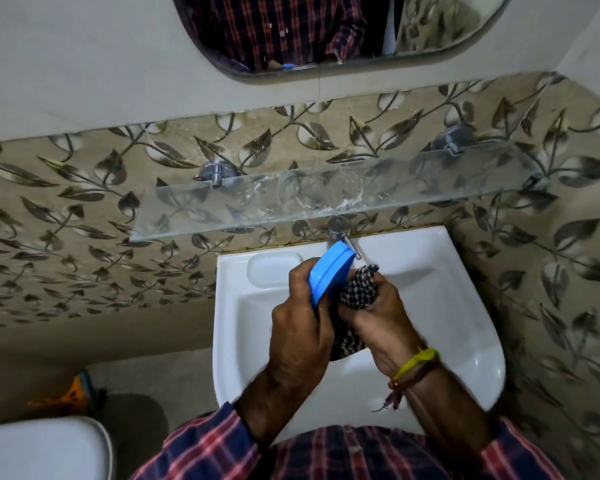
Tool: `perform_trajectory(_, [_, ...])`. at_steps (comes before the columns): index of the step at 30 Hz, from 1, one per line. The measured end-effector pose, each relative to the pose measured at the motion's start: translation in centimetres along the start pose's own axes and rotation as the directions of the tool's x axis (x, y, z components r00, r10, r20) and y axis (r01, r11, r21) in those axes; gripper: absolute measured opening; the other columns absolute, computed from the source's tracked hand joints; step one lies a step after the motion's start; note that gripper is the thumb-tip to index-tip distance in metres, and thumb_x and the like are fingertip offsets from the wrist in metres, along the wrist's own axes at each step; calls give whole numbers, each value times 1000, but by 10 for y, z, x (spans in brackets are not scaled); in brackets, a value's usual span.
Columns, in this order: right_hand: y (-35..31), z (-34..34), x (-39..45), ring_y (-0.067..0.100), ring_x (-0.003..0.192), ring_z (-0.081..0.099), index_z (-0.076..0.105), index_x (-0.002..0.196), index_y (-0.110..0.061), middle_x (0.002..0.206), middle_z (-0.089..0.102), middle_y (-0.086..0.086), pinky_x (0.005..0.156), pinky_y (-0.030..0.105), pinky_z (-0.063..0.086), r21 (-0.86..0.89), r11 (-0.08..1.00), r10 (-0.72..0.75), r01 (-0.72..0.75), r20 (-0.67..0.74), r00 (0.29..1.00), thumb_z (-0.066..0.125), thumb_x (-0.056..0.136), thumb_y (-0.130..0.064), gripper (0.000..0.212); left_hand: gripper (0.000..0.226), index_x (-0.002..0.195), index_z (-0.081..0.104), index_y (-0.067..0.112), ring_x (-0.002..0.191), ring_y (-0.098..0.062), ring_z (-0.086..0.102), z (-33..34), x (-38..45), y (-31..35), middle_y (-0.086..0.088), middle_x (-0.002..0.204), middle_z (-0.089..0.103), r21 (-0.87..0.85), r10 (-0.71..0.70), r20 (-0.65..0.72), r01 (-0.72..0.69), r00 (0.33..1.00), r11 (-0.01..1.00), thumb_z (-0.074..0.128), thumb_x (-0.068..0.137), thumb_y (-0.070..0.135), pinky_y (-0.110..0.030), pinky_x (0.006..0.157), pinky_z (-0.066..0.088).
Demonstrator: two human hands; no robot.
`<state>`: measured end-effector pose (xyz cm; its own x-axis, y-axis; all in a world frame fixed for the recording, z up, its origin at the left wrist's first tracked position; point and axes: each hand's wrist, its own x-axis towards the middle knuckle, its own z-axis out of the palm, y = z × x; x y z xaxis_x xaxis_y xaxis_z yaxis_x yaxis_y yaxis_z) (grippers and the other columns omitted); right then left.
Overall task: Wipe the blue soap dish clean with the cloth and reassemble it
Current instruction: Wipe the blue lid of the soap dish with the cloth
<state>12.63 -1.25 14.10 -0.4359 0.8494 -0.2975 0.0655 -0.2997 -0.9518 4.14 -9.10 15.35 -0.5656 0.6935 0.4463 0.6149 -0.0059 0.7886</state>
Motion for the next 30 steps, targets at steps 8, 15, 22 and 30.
perform_trajectory(8, [10, 6, 6, 12, 77, 67, 65, 99, -14, 81, 69, -7, 71, 16, 55, -392, 916, -162, 91, -152, 975, 73, 75, -8, 26, 44, 130, 31, 31, 60, -35, 67, -2, -12, 1, -15, 77, 72, 14, 43, 183, -47, 982, 999, 35, 87, 30, -35, 55, 52])
perform_trajectory(15, [13, 14, -4, 8, 61, 59, 45, 87, -22, 67, 59, -8, 53, 16, 42, -571, 783, -473, 248, -287, 833, 71, 77, -10, 31, 35, 123, 42, 4, 47, -26, 62, 11, -6, 1, -16, 67, 72, 313, 368, 44, -363, 929, 878, 43, 90, 13, -29, 49, 45])
perform_trajectory(22, [1, -47, 26, 32, 72, 69, 55, 108, 15, 97, 68, 30, 62, 38, 59, 110, 989, 134, -100, -366, 921, 74, 74, 10, 39, 25, 121, 45, 32, 76, 7, 63, -5, 31, -11, 30, 92, 67, -332, -292, -152, 230, 944, 915, 55, 102, 19, -8, 64, 47])
perform_trajectory(30, [-15, -37, 14, 34, 93, 69, 51, 113, 9, 104, 69, 23, 85, 47, 58, 60, 998, 8, -2, -101, 995, 72, 81, 5, 38, 39, 130, 56, 23, 112, -16, 64, 12, 26, -35, 0, 129, 64, -550, -596, 45, 518, 802, 655, 67, 94, 12, -26, 82, 57])
